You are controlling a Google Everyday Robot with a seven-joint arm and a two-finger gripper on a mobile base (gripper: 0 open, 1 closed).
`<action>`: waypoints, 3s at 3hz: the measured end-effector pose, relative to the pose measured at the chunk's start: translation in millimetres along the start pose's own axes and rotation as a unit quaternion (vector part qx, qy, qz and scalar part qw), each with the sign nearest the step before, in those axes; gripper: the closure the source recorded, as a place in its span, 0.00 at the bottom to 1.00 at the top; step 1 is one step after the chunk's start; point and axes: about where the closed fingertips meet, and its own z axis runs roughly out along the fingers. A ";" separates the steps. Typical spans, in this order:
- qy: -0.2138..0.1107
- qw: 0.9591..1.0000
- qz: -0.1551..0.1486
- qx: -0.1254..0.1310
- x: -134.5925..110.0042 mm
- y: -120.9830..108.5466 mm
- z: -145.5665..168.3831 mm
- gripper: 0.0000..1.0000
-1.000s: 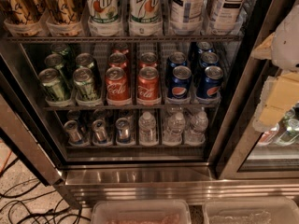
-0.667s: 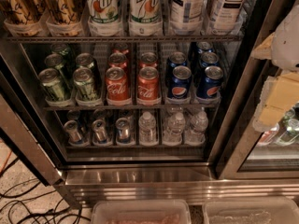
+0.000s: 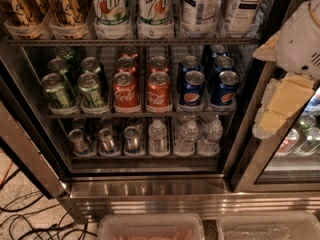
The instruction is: Pick orange can from top shelf of fridge
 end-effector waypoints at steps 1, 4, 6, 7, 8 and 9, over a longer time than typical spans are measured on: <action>-0.074 0.997 0.007 -0.001 -33.5 9.8 0.7 0.00; -0.330 0.941 0.075 0.020 -131.1 34.1 31.3 0.00; -0.374 0.922 0.095 0.033 -158.3 30.7 18.4 0.00; -0.379 0.918 0.103 0.049 -182.5 42.9 30.8 0.00; -0.392 0.908 0.122 0.085 -205.7 40.5 50.5 0.00; -0.422 0.887 0.143 0.119 -228.4 23.8 64.3 0.00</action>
Offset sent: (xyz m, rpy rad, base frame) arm -0.0126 0.1231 0.0341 0.6635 -0.1133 0.0532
